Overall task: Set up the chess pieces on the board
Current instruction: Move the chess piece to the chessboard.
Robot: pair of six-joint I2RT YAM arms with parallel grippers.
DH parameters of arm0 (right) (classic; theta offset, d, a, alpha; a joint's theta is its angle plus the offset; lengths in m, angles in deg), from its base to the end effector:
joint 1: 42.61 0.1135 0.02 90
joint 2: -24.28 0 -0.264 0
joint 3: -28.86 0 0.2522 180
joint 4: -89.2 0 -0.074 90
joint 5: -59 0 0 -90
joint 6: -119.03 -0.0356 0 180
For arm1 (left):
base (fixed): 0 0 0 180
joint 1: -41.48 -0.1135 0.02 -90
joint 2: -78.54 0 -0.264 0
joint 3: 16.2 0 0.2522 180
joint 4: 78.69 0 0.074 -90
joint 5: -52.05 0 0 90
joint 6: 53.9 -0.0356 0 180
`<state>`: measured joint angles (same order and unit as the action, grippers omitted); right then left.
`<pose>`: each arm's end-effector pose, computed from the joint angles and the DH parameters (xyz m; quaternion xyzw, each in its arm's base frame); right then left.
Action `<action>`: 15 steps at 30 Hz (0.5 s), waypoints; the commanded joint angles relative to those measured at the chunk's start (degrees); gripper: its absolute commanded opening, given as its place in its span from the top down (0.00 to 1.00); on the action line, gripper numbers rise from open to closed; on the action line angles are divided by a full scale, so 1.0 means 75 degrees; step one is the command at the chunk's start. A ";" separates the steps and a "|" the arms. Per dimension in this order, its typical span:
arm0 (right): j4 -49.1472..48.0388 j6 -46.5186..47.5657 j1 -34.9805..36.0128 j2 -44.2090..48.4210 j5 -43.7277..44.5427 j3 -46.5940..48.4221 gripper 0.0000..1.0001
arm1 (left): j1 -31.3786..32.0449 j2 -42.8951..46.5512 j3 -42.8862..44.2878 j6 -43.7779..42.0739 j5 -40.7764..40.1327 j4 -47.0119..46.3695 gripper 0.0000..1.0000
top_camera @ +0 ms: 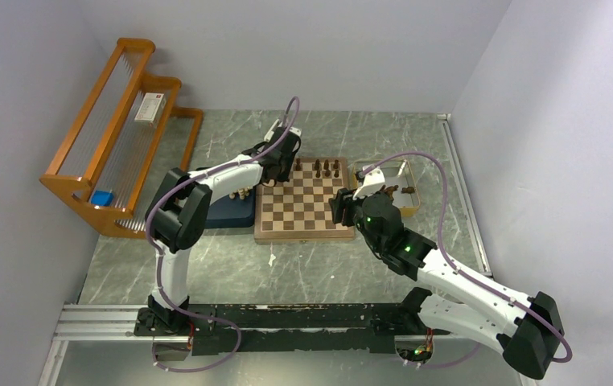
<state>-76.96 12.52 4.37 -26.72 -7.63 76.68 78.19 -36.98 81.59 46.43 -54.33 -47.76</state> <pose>0.1520 0.1422 0.2735 -0.0907 0.7913 0.1679 0.5809 0.3631 -0.2582 0.1937 0.1624 0.9131 -0.0172 0.3735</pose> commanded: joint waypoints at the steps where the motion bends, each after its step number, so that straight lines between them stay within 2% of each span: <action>1: -0.0045 0.0020 0.0002 0.0048 0.0245 0.0167 0.45 | 0.0039 -0.0106 0.0333 -0.0163 -0.0261 -0.0077 0.85; 15: 0.0167 0.0110 0.0005 -0.0011 0.0374 0.0294 0.44 | -0.0031 -0.0310 0.0497 -0.0253 -0.0328 -0.0033 0.82</action>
<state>-75.71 12.84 4.37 -27.22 -6.73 77.12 78.17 -38.03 83.41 45.31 -55.55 -47.76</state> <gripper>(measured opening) 0.560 0.182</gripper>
